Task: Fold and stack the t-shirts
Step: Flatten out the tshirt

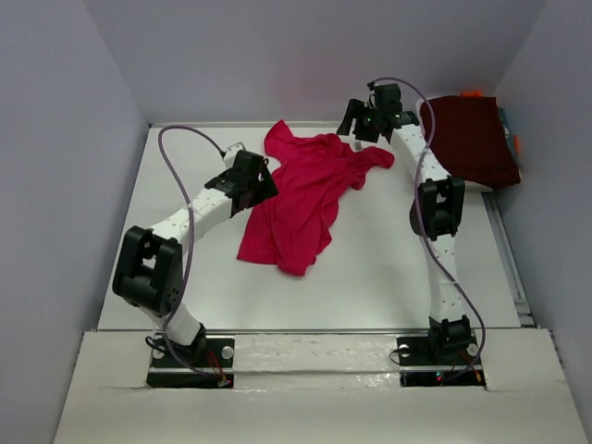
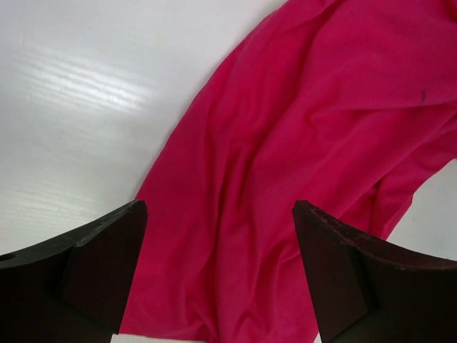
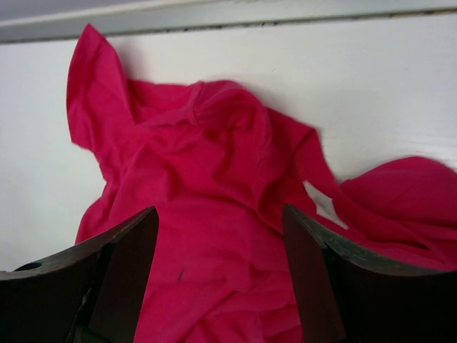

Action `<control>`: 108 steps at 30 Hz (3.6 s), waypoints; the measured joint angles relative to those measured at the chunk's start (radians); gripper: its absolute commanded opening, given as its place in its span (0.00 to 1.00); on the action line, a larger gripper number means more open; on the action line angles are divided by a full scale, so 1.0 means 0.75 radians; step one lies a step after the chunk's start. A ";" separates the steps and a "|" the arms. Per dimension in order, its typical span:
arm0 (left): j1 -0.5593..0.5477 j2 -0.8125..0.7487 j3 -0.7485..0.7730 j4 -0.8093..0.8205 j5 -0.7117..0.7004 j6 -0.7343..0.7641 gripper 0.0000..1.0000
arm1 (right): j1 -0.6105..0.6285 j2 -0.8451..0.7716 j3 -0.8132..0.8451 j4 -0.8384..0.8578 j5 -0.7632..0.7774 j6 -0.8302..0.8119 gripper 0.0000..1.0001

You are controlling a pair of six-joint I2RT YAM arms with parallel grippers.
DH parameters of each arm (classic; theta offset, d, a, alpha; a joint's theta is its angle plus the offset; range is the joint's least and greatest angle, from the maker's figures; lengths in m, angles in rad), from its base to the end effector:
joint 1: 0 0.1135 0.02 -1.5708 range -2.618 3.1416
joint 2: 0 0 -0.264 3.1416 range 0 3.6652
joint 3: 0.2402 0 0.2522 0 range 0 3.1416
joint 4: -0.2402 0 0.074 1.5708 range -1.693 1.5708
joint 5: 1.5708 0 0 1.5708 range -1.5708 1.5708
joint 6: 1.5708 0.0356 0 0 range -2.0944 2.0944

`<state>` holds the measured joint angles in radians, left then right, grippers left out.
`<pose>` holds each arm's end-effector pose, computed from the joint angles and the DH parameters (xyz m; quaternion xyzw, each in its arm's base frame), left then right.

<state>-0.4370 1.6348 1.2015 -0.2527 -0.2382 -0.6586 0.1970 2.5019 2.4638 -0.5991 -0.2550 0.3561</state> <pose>0.3374 -0.1483 0.2598 -0.1498 0.8862 -0.1297 0.4188 0.5533 0.1196 0.2572 0.0133 0.8875 0.2311 0.3984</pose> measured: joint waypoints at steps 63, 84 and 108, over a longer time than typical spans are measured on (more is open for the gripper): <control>0.161 -0.267 -0.746 0.356 0.350 -0.343 0.67 | 0.096 0.149 -0.013 -0.013 -0.152 -0.098 0.81; 0.160 -0.249 -0.755 0.296 0.459 -0.314 0.06 | 0.096 0.175 0.060 0.304 0.150 -0.110 0.87; 0.160 -0.374 -0.753 0.185 0.486 -0.280 0.06 | 0.096 0.302 0.050 0.309 0.227 -0.178 0.10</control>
<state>-0.3168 1.3540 0.6369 -0.1139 0.1265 -0.8688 0.2687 2.7281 2.5015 -0.3672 -0.0849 0.2226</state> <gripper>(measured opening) 0.088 0.147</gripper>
